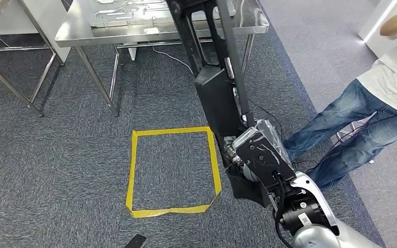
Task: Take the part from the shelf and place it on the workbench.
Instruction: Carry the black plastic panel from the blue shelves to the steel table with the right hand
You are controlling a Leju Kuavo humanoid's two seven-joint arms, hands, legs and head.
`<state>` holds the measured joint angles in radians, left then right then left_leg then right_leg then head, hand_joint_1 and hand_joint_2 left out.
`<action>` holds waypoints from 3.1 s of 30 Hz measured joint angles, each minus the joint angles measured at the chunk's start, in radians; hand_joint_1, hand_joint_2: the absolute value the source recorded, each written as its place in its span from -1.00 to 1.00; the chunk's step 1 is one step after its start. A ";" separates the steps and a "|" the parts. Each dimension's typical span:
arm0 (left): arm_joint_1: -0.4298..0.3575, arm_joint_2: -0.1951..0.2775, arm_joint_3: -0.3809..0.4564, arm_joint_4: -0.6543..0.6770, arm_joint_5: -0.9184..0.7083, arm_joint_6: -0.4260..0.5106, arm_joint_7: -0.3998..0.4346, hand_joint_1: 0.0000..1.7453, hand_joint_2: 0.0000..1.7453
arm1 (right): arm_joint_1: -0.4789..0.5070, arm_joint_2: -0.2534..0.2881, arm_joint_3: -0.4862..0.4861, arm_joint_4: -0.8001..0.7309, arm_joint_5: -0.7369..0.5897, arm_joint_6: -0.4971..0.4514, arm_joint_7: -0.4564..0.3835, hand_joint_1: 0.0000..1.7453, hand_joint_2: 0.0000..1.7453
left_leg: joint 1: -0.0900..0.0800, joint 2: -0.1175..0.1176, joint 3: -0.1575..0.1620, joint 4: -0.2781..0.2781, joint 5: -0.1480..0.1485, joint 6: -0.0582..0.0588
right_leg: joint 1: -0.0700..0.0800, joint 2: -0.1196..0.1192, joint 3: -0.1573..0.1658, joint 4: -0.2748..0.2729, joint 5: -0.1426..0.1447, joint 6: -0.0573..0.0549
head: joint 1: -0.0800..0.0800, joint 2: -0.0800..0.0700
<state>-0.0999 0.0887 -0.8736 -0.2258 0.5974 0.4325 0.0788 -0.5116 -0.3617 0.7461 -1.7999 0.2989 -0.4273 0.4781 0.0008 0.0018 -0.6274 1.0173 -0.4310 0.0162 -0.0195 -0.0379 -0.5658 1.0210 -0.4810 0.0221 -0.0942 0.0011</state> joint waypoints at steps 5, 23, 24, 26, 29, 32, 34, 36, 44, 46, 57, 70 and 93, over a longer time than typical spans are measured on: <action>-0.003 0.002 0.000 0.000 0.008 -0.001 0.002 -1.00 1.00 | -0.004 -0.005 0.000 0.013 -0.041 -0.004 0.018 0.76 1.00 | 0.006 -0.005 0.018 -0.016 -0.002 0.024 | 0.000 0.032 -0.096 0.187 -0.089 0.014 | 0.003 0.000; 0.001 0.004 0.000 0.000 0.033 0.007 0.009 -1.00 1.00 | 0.018 -0.078 -0.027 0.009 0.021 -0.079 0.023 0.76 1.00 | 0.009 -0.009 -0.124 0.285 -0.128 -0.027 | -0.005 0.037 -0.038 0.021 0.019 -0.029 | -0.003 0.000; 0.002 0.005 0.000 0.000 0.035 0.007 0.008 -1.00 1.00 | 0.021 -0.083 -0.029 0.002 0.032 -0.078 0.020 0.76 1.00 | 0.009 -0.009 -0.110 0.247 -0.096 -0.025 | -0.005 0.037 -0.034 0.021 0.016 -0.028 | -0.003 0.000; 0.001 0.007 0.000 0.000 0.043 0.009 0.001 -1.00 1.00 | 0.024 -0.091 -0.036 -0.014 0.065 -0.070 0.014 0.76 1.00 | 0.005 -0.007 -0.047 0.113 -0.030 -0.014 | -0.004 0.037 -0.024 0.020 0.008 -0.022 | -0.003 0.000; -0.002 0.012 0.000 0.000 0.061 0.010 -0.020 -1.00 1.00 | 0.032 -0.103 -0.048 -0.039 0.132 -0.053 0.012 0.76 1.00 | -0.006 -0.006 0.006 0.009 -0.023 0.005 | -0.002 0.036 -0.013 0.015 0.005 -0.003 | -0.002 0.000; 0.002 0.016 0.000 0.000 0.074 0.010 -0.040 -1.00 1.00 | 0.048 -0.116 -0.056 -0.064 0.204 -0.038 0.014 0.76 1.00 | -0.003 -0.007 0.030 -0.012 -0.025 0.024 | -0.002 0.035 -0.006 0.027 0.007 0.016 | 0.001 0.000; 0.003 0.019 0.000 0.000 0.077 0.010 -0.050 -1.00 1.00 | 0.055 -0.127 -0.066 -0.081 0.250 -0.024 0.017 0.76 1.00 | -0.001 -0.008 0.052 -0.016 -0.028 0.034 | -0.002 0.036 -0.039 0.093 -0.030 0.021 | 0.007 0.000; 0.001 0.022 0.000 0.001 0.077 0.011 -0.056 -1.00 1.00 | 0.063 -0.138 -0.083 -0.100 0.279 -0.009 0.020 0.76 1.00 | -0.003 -0.009 0.060 -0.015 -0.035 0.042 | 0.000 0.038 -0.111 0.212 -0.079 0.023 | 0.013 0.000; 0.002 0.023 0.000 0.001 0.084 0.012 -0.067 -1.00 1.00 | 0.069 -0.176 -0.156 -0.137 0.238 0.012 0.019 0.76 1.00 | -0.009 -0.013 0.111 -0.009 -0.099 0.022 | 0.006 0.037 -0.094 0.016 0.063 0.005 | 0.021 0.000; 0.001 0.025 0.000 0.001 0.084 0.014 -0.068 -1.00 1.00 | 0.071 -0.179 -0.169 -0.141 0.236 0.007 0.015 0.76 1.00 | -0.011 -0.014 0.117 -0.002 -0.103 0.012 | 0.005 0.038 -0.084 0.014 0.054 -0.008 | 0.022 0.000; 0.008 0.030 0.000 0.001 0.085 0.024 -0.071 -1.00 1.00 | 0.079 -0.179 -0.195 -0.150 0.236 -0.022 -0.002 0.76 1.00 | 0.001 -0.007 -0.074 0.131 -0.093 -0.009 | 0.000 0.035 0.059 0.004 -0.050 -0.022 | 0.017 0.000; 0.004 0.028 0.000 0.002 0.088 0.028 -0.064 -1.00 1.00 | 0.102 -0.177 -0.207 -0.161 0.237 -0.044 -0.006 0.76 1.00 | -0.017 -0.017 0.050 0.014 -0.053 0.058 | 0.006 0.038 -0.134 0.264 -0.151 0.017 | 0.026 0.000; 0.004 0.021 0.000 0.001 0.090 0.024 -0.035 -1.00 1.00 | 0.140 -0.175 -0.225 -0.177 0.212 -0.111 -0.020 0.76 1.00 | 0.003 -0.007 0.032 0.019 -0.058 0.016 | -0.001 0.042 0.025 0.017 -0.014 0.013 | 0.019 0.000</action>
<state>-0.0961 0.1099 -0.8733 -0.2244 0.6872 0.4561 0.0438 -0.3714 -0.5363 0.5210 -1.9768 0.5104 -0.5379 0.4584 0.0037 -0.0051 -0.5959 1.0359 -0.4892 0.0325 -0.0209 0.0041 -0.5410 1.0376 -0.4954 0.0355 -0.0749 0.0011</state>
